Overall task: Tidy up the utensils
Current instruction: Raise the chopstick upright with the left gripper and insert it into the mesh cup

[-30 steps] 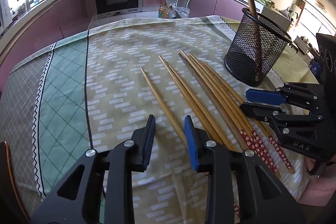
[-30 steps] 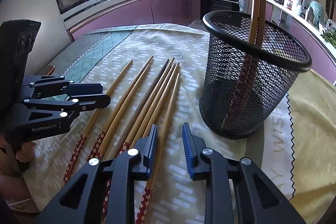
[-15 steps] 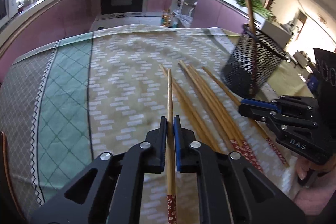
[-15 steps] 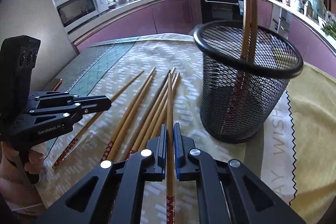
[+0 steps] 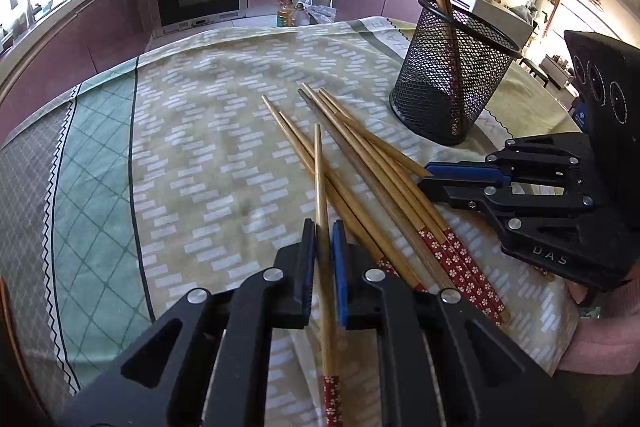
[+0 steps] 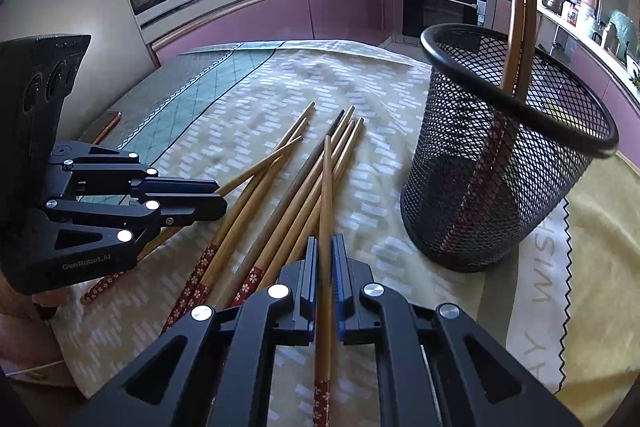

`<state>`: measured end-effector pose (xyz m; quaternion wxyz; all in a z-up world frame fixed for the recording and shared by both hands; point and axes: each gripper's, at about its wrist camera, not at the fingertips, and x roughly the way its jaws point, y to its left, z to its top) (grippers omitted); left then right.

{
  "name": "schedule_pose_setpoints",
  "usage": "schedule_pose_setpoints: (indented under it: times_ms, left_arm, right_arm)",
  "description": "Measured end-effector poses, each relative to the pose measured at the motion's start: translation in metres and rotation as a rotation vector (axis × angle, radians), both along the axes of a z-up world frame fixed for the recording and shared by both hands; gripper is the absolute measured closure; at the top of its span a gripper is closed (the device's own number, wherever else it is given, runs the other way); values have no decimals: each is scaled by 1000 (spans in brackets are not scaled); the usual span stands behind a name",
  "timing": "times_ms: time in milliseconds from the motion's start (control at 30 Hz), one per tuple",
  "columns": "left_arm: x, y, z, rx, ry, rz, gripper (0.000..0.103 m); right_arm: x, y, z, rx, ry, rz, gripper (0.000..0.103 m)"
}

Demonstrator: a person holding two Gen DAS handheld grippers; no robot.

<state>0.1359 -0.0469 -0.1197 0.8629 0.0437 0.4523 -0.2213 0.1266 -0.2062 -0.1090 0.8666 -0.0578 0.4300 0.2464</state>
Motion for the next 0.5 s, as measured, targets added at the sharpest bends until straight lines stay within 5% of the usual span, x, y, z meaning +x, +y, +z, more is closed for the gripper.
schedule_pose_setpoints:
  times_ms: [233,500]
  left_arm:
    - [0,1,10,-20,-22,18,96]
    - [-12,12,60,-148,-117,-8,96]
  right_arm:
    - [-8,-10,18,52,-47,7,97]
    - [-22,-42,61,149,-152,-22,97]
